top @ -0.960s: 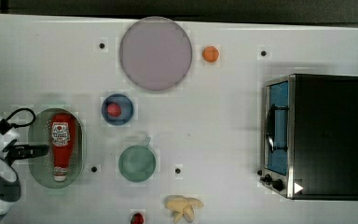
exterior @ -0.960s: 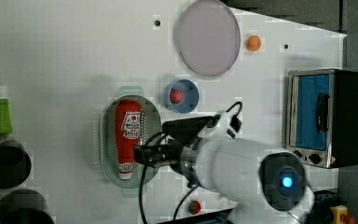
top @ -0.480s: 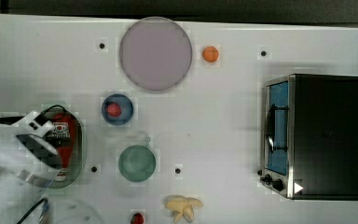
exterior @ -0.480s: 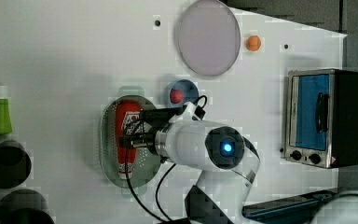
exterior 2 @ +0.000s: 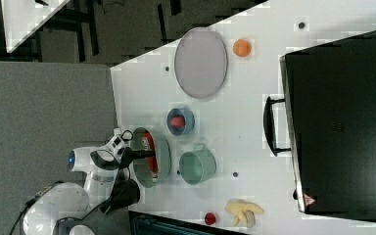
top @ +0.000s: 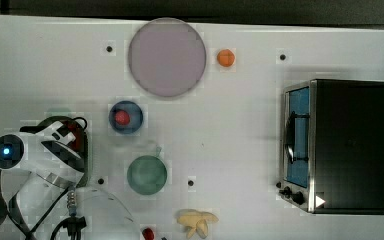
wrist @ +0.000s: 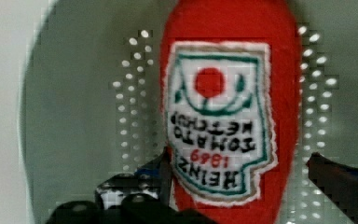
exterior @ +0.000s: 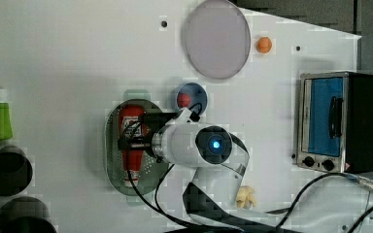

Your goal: Pick ketchup from strainer and place it on the table

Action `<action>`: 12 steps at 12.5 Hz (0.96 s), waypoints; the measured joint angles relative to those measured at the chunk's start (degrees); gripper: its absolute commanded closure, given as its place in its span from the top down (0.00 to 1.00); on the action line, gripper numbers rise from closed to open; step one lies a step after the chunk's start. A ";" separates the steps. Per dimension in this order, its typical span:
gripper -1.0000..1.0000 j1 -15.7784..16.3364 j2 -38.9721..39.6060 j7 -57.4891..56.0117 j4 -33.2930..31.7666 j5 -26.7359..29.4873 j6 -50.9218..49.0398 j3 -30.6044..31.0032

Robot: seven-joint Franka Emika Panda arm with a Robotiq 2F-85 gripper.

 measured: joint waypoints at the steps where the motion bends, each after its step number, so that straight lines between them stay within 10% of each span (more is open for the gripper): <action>1: 0.84 0.36 0.73 0.25 0.45 0.00 0.42 -0.28; 3: 0.60 0.65 0.90 1.11 0.45 -0.84 1.15 -0.56; 9: 0.60 -0.05 -3.39 2.06 -1.34 -1.43 -3.66 0.36; 12: 0.60 -2.32 -11.43 2.11 -1.45 8.90 -7.13 3.36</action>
